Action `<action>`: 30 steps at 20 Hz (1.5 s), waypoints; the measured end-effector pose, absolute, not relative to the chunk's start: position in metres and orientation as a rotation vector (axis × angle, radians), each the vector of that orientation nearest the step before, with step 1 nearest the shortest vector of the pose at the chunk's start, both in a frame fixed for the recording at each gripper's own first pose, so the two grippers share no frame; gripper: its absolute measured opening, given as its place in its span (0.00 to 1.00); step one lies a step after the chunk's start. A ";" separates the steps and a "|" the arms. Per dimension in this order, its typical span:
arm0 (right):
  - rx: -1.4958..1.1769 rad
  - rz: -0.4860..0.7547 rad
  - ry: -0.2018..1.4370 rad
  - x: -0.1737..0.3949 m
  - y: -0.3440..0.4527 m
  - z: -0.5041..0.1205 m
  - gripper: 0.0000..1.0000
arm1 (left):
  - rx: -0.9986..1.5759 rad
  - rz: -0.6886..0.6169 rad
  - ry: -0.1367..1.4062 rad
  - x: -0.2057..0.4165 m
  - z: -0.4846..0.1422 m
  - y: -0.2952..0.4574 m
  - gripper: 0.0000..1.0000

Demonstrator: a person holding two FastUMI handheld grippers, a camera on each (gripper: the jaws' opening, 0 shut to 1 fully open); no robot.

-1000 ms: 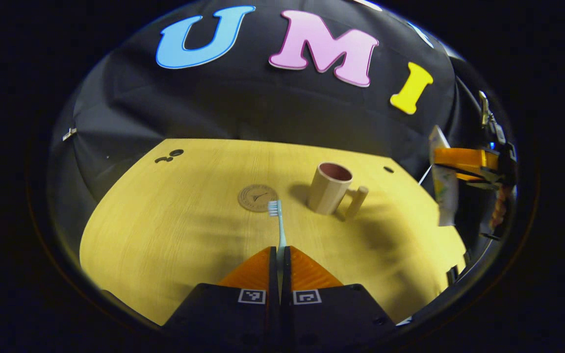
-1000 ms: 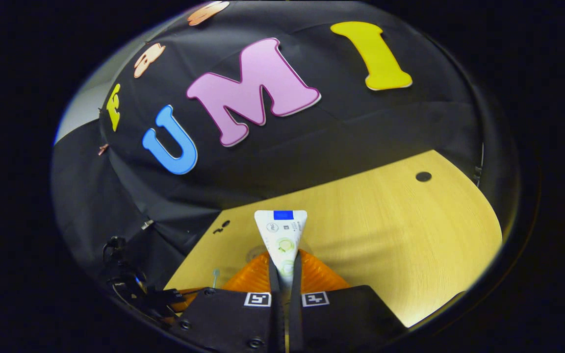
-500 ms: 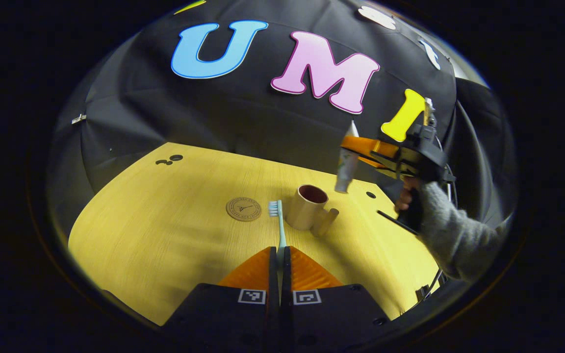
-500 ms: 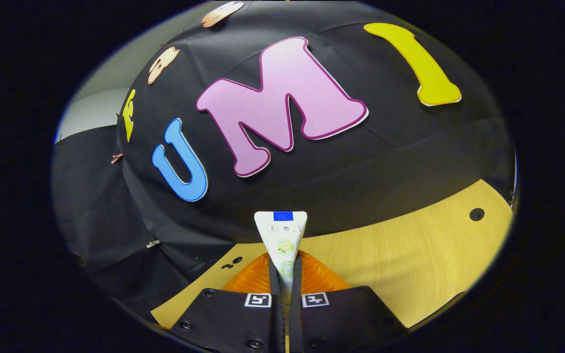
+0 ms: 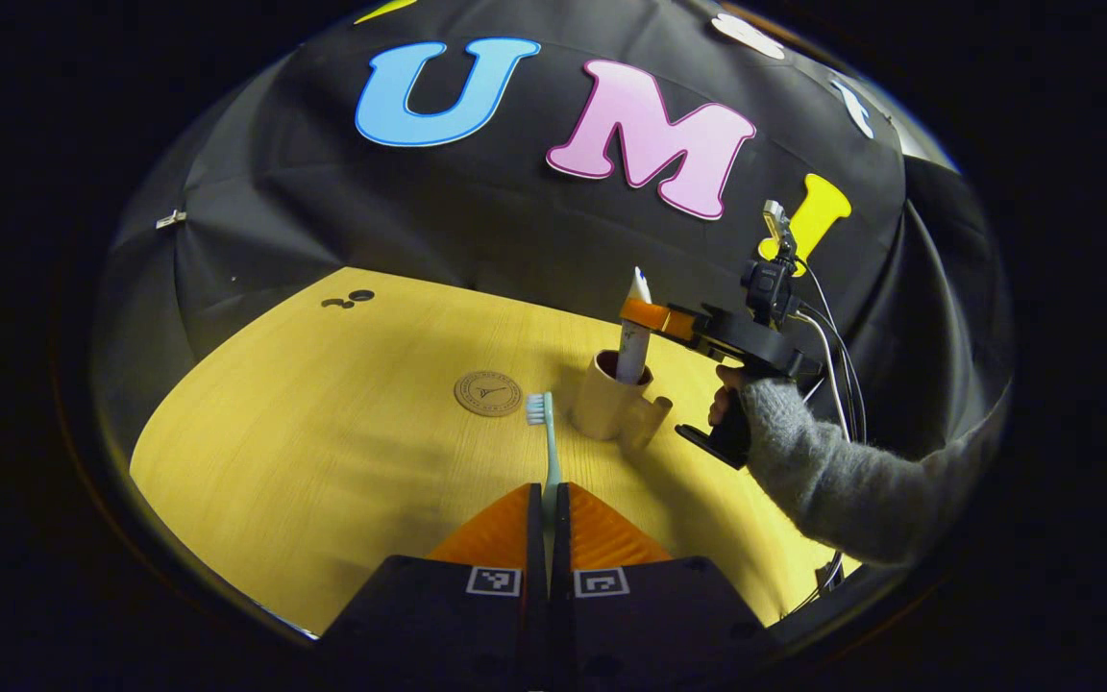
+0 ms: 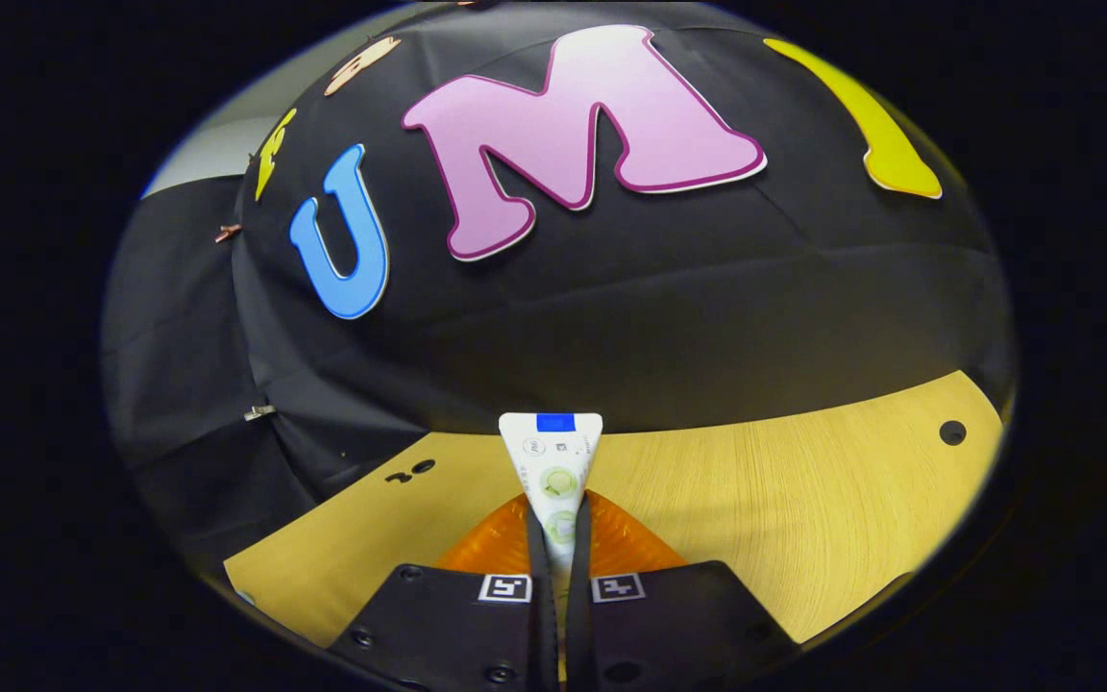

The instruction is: Put the toothbrush and toothpaste on the desktop into the cup, then pick up the cup and place it on the coaster on the desktop.

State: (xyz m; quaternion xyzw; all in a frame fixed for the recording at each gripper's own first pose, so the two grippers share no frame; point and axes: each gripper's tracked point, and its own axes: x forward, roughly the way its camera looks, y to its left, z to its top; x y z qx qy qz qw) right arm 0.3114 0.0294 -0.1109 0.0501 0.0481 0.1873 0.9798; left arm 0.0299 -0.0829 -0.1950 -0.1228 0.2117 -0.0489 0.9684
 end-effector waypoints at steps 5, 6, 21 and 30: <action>0.104 0.363 0.136 0.304 0.028 -0.129 0.13 | -0.252 -0.086 0.420 0.035 -0.195 -0.079 0.06; 0.100 0.364 0.145 0.301 0.028 -0.130 0.14 | -0.255 -0.083 0.417 0.037 -0.195 -0.079 0.06; 0.200 0.318 0.197 0.259 0.003 -0.126 0.40 | -0.333 -0.130 0.153 0.095 -0.114 -0.096 0.06; 0.149 0.203 0.196 0.190 -0.059 -0.120 0.48 | -0.415 -0.184 -0.047 0.183 -0.052 -0.128 0.01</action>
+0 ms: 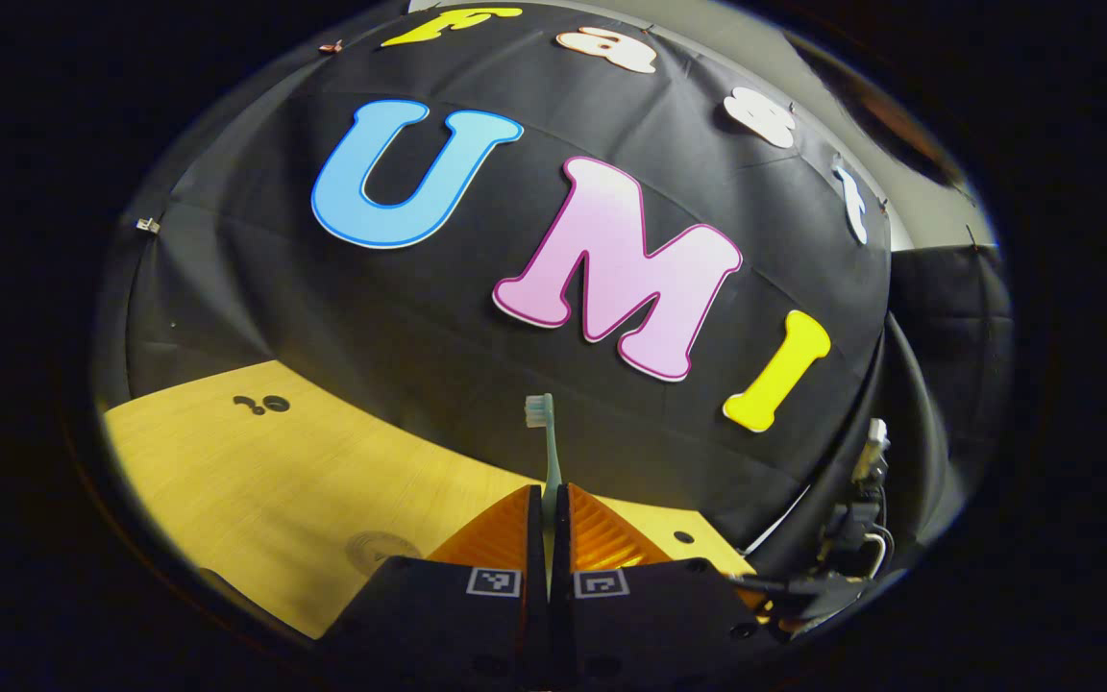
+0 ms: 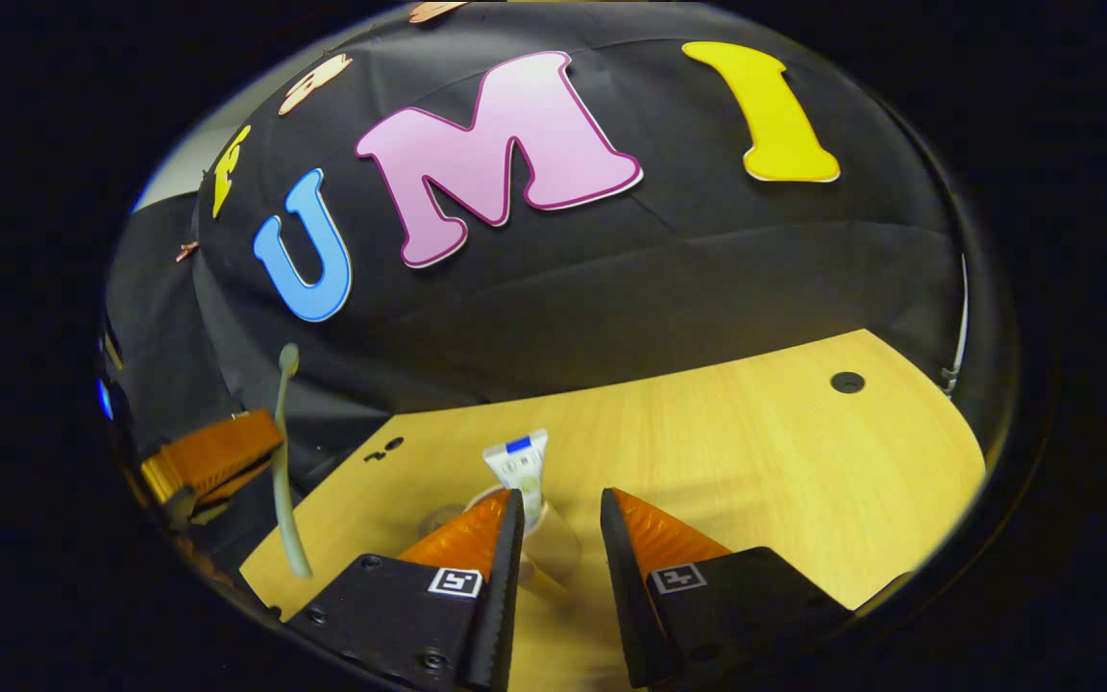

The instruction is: Put the toothbrush and toothpaste on the desktop into the cup, then pick up the cup and place it on the coaster on the desktop.

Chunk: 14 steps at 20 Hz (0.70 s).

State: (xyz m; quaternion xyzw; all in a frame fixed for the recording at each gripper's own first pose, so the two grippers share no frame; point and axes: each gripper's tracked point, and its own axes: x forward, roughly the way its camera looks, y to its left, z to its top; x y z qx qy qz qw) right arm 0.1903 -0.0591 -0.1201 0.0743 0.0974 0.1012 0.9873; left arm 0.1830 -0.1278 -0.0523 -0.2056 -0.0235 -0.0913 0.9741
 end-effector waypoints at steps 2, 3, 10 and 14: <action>0.138 0.195 0.239 0.167 -0.071 -0.138 0.48 | -0.424 -0.193 -0.089 0.200 -0.043 -0.136 0.06; 0.151 0.195 0.266 0.156 -0.072 -0.147 0.48 | -0.428 -0.194 -0.110 0.209 -0.040 -0.140 0.06; 0.212 0.161 0.378 0.099 -0.092 -0.190 0.48 | -0.421 -0.152 -0.143 0.268 -0.067 -0.150 0.06; 0.218 0.127 0.383 0.090 -0.111 -0.196 0.49 | -0.360 -0.141 -0.105 0.289 -0.102 -0.161 0.06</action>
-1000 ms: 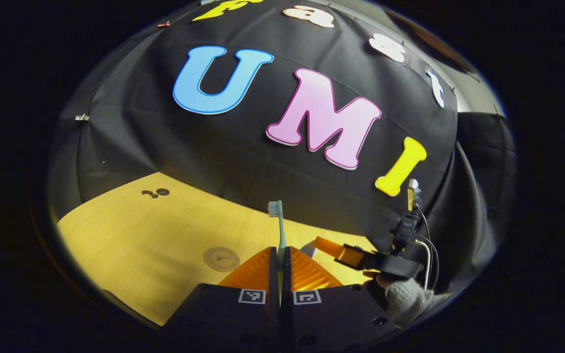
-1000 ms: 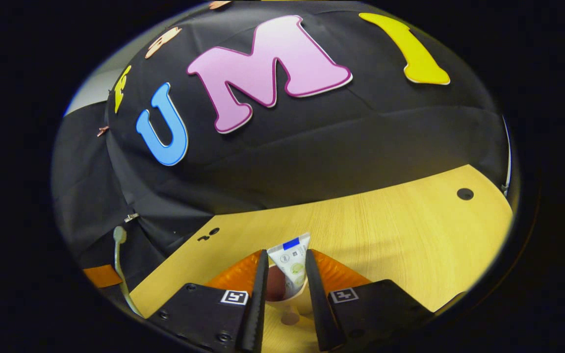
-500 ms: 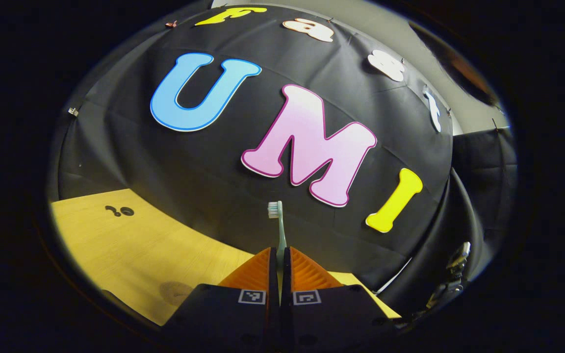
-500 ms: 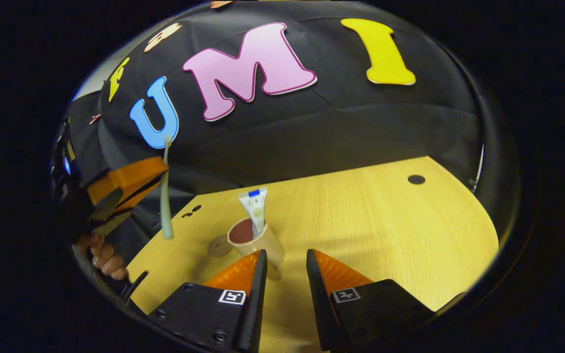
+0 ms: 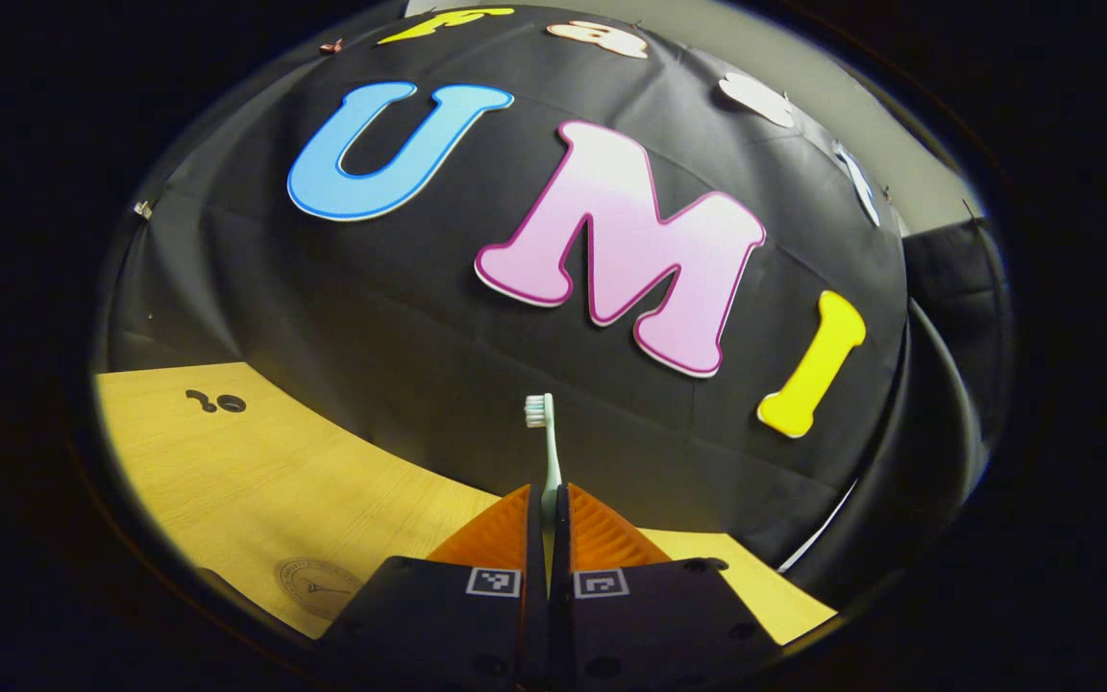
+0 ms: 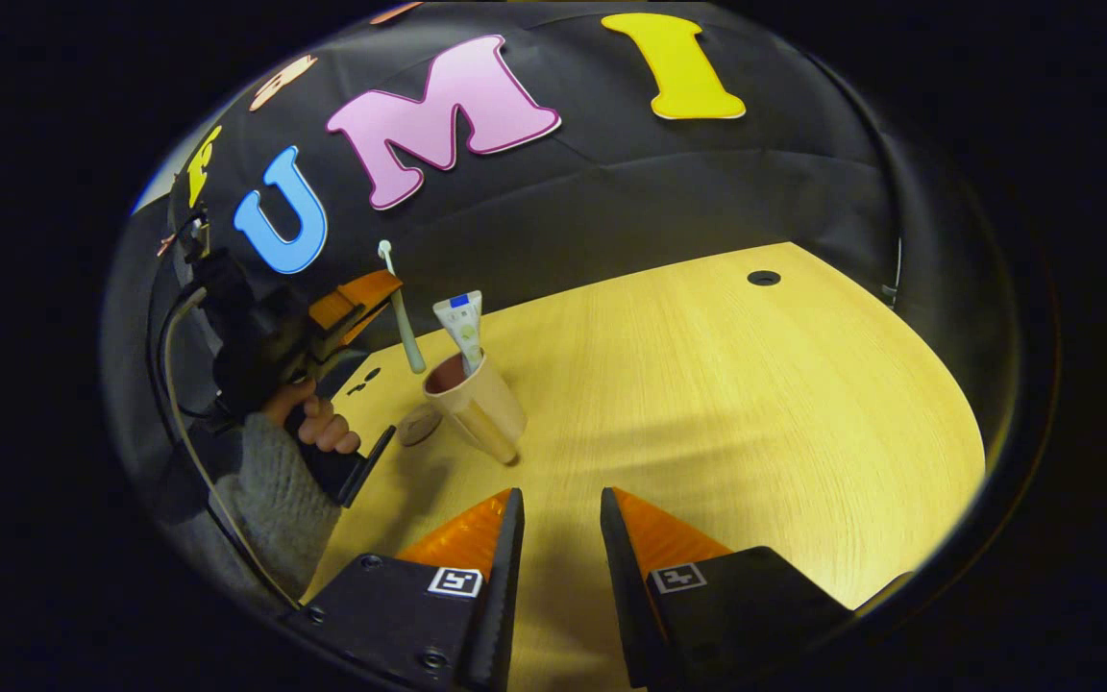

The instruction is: Put the toothbrush and toothpaste on the desktop into the cup, then pick up the cup and place it on the coaster on the desktop.

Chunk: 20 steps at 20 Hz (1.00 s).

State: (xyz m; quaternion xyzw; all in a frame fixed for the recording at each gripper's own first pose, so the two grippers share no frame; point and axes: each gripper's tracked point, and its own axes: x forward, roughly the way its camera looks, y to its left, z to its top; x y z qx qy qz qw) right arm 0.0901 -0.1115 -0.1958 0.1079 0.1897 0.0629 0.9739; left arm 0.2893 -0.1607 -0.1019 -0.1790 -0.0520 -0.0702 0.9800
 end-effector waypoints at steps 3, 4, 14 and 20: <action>0.237 0.107 0.385 0.087 -0.121 -0.198 0.48 | -0.309 -0.137 -0.081 0.298 -0.124 -0.167 0.06; 0.241 0.102 0.387 0.086 -0.123 -0.200 0.48 | -0.291 -0.132 -0.077 0.301 -0.130 -0.169 0.06; 0.256 0.112 0.415 0.087 -0.121 -0.203 0.49 | -0.101 -0.078 -0.050 0.300 -0.169 -0.172 0.11; 0.269 0.157 0.482 0.090 -0.114 -0.209 0.54 | -0.060 -0.093 -0.044 0.283 -0.177 -0.173 0.17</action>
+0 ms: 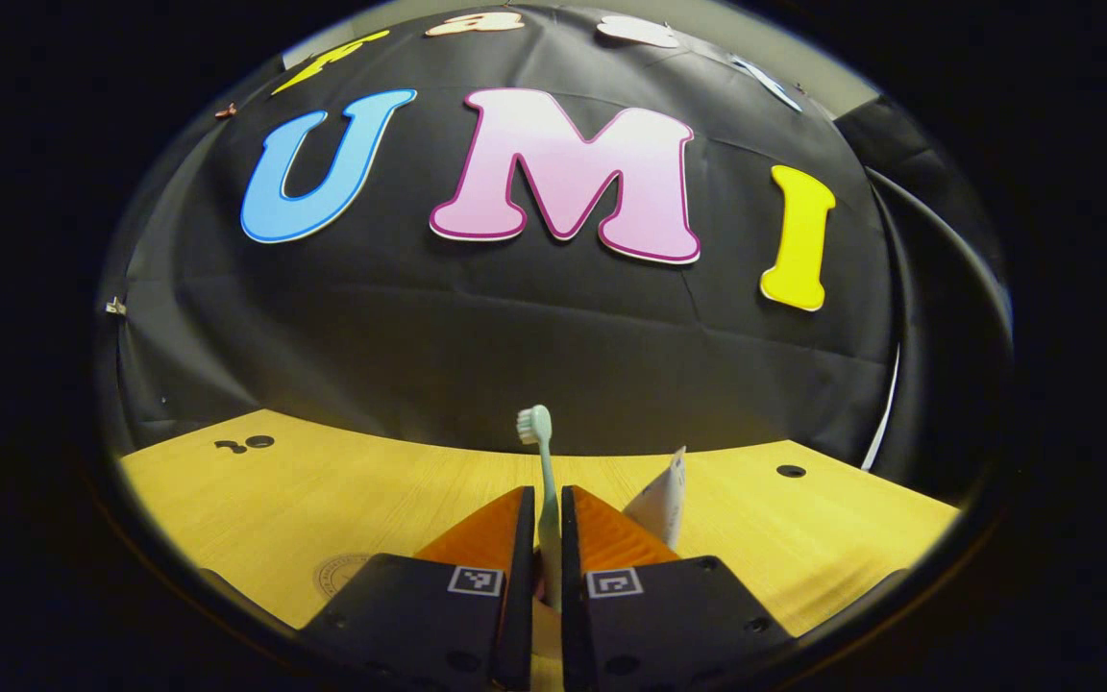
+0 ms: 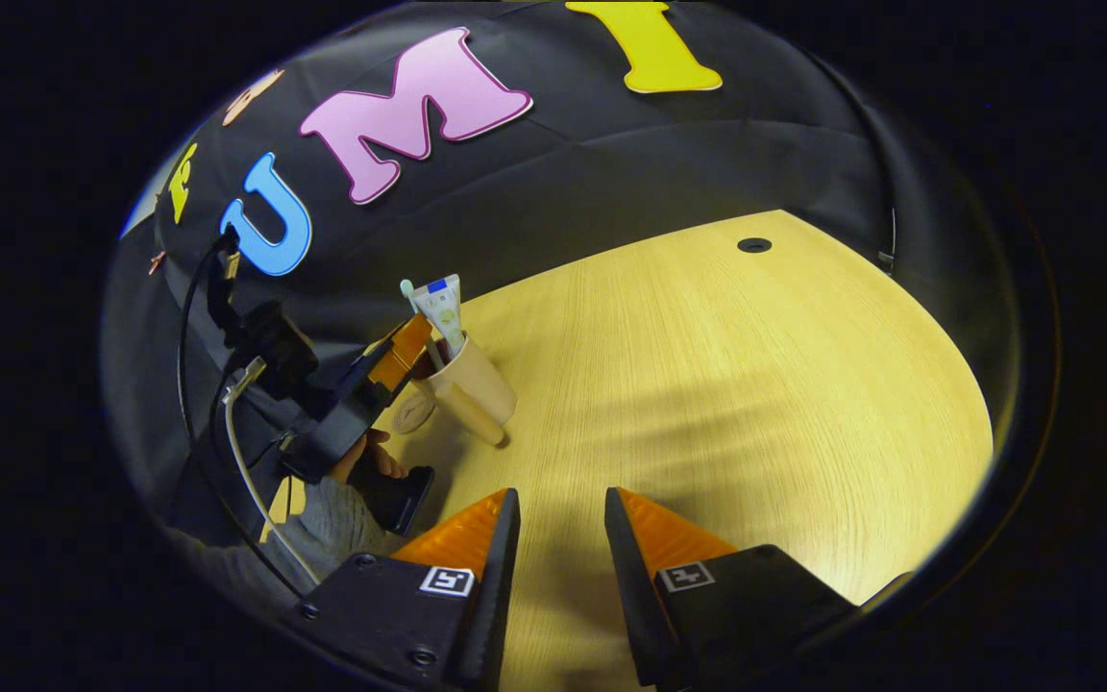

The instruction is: Put the toothbrush and toothpaste on the desktop into the cup, then pick up the cup and place it on the coaster on the desktop.

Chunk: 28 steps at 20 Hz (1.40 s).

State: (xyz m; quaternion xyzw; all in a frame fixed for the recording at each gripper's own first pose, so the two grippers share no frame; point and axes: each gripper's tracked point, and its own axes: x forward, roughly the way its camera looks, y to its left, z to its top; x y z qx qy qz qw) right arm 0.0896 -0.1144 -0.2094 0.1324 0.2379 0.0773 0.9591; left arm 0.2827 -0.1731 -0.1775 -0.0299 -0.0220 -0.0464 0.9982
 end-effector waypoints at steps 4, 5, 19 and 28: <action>0.220 0.196 0.532 0.097 -0.110 -0.207 0.55 | -0.082 -0.129 0.004 0.264 -0.181 -0.170 0.34; 0.203 0.213 0.540 0.101 -0.108 -0.204 0.55 | -0.086 -0.129 0.012 0.255 -0.181 -0.165 0.27; -0.033 0.397 0.813 0.163 -0.033 -0.214 0.82 | -0.020 0.008 0.232 0.078 -0.214 -0.053 0.81; -0.177 0.385 0.931 0.206 -0.005 -0.239 0.76 | -0.077 0.171 0.298 0.011 -0.234 0.010 0.81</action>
